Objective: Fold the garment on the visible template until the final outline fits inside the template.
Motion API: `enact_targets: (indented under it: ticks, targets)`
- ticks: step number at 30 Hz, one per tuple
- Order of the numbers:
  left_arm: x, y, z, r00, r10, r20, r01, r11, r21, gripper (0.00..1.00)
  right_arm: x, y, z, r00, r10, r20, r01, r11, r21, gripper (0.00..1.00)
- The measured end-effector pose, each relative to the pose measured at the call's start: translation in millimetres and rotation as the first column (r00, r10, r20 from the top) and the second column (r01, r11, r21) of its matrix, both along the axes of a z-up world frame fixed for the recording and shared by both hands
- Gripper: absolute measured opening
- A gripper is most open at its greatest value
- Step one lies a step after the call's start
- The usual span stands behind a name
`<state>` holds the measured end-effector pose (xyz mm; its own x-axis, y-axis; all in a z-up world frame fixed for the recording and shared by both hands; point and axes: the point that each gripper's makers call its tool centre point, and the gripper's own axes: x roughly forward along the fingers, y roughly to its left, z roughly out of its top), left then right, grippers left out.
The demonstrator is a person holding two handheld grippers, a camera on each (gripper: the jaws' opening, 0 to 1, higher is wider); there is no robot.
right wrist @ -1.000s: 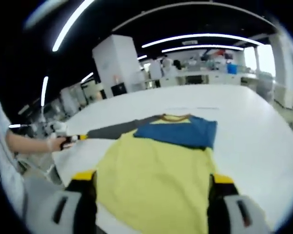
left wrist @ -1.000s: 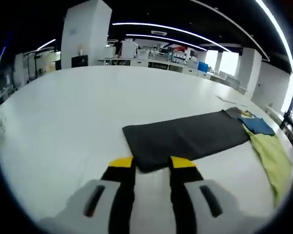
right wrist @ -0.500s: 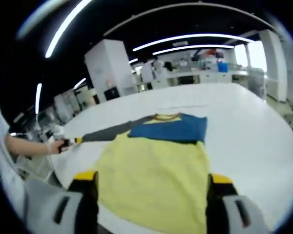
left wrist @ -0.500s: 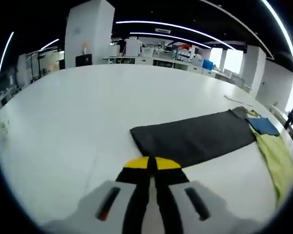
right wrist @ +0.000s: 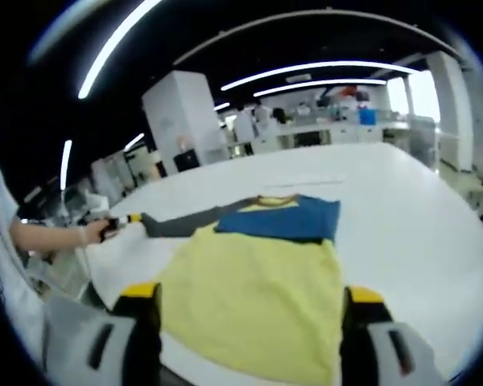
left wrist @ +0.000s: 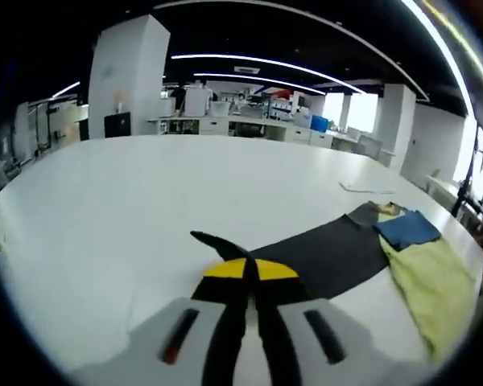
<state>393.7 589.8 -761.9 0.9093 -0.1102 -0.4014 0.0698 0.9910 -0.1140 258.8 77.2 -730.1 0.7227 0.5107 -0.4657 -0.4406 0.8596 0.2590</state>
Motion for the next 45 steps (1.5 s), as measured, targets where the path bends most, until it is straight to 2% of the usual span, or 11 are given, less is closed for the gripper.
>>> enact_targets:
  ticks: [2,5,8,10,15,22,26,32,34,36,45]
  targets:
    - [2.1,-12,10.5,1.000,-0.011,0.012,0.011,1.000,-0.003,0.00,0,-4,-0.1,1.000,0.006,-0.001,-0.006,1.000,0.002,0.93]
    - [11.4,-25,14.8,0.999,-0.034,0.021,0.034,0.999,-0.008,0.00,-2,-7,0.4,1.000,0.023,-0.009,-0.023,1.000,0.007,0.93]
    - [13.7,-49,25.6,0.997,-0.072,0.030,0.071,0.997,0.013,0.00,-4,-11,0.9,0.999,0.037,-0.010,-0.037,0.999,0.010,0.93]
    - [16.7,-52,21.0,0.995,-0.091,0.030,0.091,0.996,0.014,0.00,-4,-15,1.7,0.999,0.038,-0.007,-0.038,0.999,0.026,0.93]
    - [23.3,-97,40.7,0.990,-0.136,0.033,0.135,0.990,0.029,0.00,-8,-25,-2.3,0.998,0.055,-0.015,-0.054,0.998,0.019,0.92]
    - [43.4,-139,49.4,0.979,-0.201,0.038,0.199,0.979,0.041,0.00,-15,-49,0.3,0.998,0.054,-0.014,-0.053,0.998,0.043,0.96]
    - [50.3,-174,59.5,0.975,-0.219,0.044,0.217,0.975,0.034,0.00,-12,-64,1.0,0.998,0.068,-0.012,-0.068,0.997,0.039,0.99]
    - [72.5,-203,61.5,0.967,-0.249,0.051,0.248,0.968,0.028,0.00,-4,-78,-0.3,0.997,0.073,-0.014,-0.072,0.995,0.066,0.99]
    - [79.7,-225,63.7,0.963,-0.264,0.054,0.263,0.964,0.028,0.00,-1,-84,-2.8,0.996,0.082,-0.019,-0.081,0.994,0.069,0.99]
    - [85.5,-233,63.8,0.961,-0.270,0.057,0.269,0.963,0.024,0.00,0,-85,-2.1,0.996,0.091,-0.021,-0.090,0.993,0.072,0.99]
    - [96.5,-295,59.4,0.945,-0.322,0.054,0.321,0.947,0.018,0.00,5,-105,-5.1,0.993,0.113,-0.029,-0.111,0.991,0.081,0.99]
